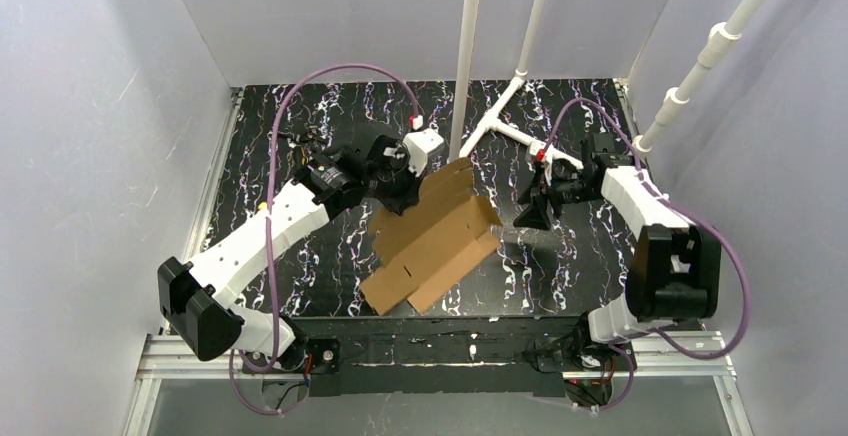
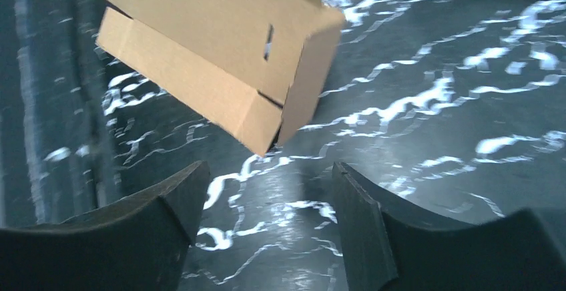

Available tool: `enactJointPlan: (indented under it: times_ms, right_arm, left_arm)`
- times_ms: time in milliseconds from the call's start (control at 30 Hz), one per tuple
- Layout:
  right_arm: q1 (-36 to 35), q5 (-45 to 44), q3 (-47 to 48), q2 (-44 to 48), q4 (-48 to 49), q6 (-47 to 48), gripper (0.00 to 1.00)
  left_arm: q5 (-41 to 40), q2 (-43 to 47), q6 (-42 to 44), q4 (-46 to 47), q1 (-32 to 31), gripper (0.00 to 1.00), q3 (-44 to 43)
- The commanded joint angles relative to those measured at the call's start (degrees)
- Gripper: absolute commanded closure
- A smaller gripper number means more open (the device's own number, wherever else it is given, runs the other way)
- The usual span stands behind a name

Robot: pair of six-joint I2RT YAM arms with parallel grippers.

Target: Fold the paper box

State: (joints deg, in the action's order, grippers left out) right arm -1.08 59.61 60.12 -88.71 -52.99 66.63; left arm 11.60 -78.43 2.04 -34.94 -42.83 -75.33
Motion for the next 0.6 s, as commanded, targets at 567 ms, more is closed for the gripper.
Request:
enactJointPlan:
  times_ms: [567]
  right_arm:
    - [-3.63, -17.93, -5.75, -6.50, 58.43, -52.74, 0.32]
  left_arm:
    - [-3.65, -5.17, 16.59, 0.53, 0.02, 1.00, -7.51]
